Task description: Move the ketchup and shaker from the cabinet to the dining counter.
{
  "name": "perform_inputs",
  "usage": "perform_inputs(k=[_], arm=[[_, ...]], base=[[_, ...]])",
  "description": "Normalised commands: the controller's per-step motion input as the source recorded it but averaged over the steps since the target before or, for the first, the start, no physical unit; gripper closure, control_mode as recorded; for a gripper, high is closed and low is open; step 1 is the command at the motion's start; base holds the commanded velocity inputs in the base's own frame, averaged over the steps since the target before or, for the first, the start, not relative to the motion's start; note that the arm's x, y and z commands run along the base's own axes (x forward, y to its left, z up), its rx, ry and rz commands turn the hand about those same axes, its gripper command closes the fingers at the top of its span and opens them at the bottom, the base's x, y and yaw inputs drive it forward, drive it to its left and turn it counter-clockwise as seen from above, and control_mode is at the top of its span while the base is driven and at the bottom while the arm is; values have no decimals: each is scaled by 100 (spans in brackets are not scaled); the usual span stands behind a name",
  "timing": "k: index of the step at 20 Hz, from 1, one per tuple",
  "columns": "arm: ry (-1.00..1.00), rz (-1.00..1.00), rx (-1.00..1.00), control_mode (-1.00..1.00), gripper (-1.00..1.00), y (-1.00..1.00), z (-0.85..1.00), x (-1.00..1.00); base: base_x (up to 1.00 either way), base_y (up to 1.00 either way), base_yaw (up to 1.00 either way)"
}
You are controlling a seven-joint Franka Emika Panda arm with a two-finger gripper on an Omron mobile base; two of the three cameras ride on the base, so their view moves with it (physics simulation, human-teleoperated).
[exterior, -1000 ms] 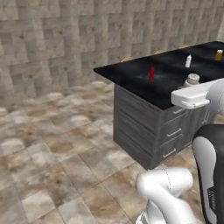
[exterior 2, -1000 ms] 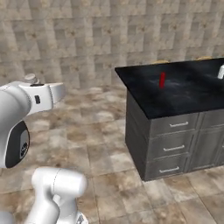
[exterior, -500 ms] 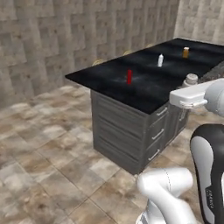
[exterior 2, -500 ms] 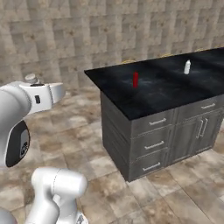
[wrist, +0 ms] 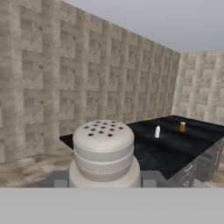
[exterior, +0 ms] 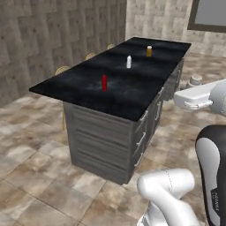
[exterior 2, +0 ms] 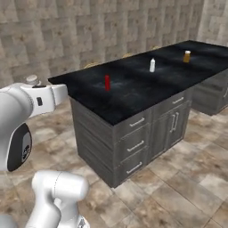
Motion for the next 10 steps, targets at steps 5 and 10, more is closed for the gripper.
perform_inputs(k=[5, 10], arm=[[0, 0, 0, 100, 100, 0, 0, 0], [0, 0, 0, 100, 100, 0, 0, 0]], base=[[65, 67, -36], [42, 29, -31]])
